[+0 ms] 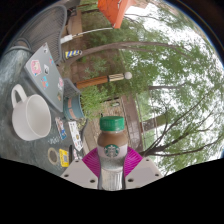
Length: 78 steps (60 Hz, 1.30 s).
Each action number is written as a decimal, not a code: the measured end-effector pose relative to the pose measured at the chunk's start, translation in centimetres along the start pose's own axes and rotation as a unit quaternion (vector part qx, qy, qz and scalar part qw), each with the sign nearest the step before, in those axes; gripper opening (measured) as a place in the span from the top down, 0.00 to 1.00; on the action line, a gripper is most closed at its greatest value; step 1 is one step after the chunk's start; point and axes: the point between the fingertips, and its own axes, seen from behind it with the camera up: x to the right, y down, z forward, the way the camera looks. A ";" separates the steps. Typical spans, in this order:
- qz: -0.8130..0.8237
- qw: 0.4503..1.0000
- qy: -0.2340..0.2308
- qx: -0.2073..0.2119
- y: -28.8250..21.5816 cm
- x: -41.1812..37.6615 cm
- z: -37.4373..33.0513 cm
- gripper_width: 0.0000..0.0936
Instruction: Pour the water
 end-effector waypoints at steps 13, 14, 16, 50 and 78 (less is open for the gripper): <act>0.532 0.842 -0.070 -0.045 7.4 -5.6 -0.4 0.72; 0.560 0.823 -0.080 -0.049 7.8 -6.4 -0.6 0.72; 0.600 0.792 -0.098 -0.057 8.4 -8.3 -0.7 0.72; 0.625 0.767 -0.129 -0.066 11.7 -13.2 0.1 0.72; 0.617 0.767 -0.143 -0.107 11.5 -11.7 -8.1 0.11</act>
